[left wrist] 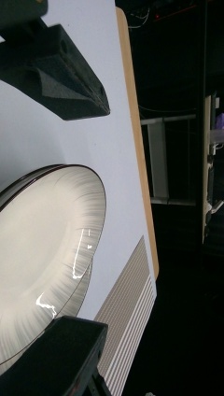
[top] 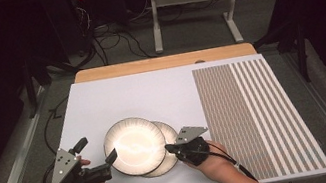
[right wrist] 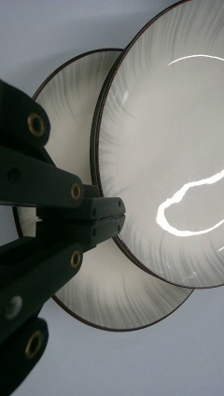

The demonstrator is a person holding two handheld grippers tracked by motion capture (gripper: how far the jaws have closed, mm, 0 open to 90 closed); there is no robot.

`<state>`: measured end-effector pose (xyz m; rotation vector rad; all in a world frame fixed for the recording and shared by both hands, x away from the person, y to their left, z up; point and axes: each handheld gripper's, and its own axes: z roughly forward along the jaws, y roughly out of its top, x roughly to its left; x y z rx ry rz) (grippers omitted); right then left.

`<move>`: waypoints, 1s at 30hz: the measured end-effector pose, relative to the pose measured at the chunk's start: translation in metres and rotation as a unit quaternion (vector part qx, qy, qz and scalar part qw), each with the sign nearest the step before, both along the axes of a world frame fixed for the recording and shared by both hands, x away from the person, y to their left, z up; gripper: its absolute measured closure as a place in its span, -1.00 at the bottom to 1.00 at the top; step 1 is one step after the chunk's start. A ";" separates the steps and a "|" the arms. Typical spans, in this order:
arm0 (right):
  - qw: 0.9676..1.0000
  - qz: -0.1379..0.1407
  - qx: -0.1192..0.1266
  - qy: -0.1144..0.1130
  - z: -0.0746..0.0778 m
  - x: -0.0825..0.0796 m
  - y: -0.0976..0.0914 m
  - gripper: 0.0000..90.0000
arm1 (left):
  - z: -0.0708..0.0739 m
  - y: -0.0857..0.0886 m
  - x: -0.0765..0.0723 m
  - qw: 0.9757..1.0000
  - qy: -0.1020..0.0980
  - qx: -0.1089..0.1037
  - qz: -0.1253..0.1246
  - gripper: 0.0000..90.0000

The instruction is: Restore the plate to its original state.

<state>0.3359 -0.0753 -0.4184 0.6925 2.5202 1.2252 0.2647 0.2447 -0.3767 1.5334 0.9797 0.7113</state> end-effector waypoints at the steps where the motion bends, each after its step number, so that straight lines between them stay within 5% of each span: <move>1: 1.000 0.000 0.000 0.000 0.000 0.000 0.000 1.00 | 0.000 -0.001 0.000 1.000 0.000 0.001 0.001 -0.99; 14: 1.000 -0.002 0.002 0.000 0.001 0.000 0.000 1.00 | 0.000 -0.009 -0.001 1.000 -0.002 0.019 -0.001 -1.00; 30: 1.000 -0.002 0.001 -0.002 0.001 0.001 -0.001 1.00 | 0.000 -0.008 0.000 1.000 0.002 0.013 -0.002 -1.00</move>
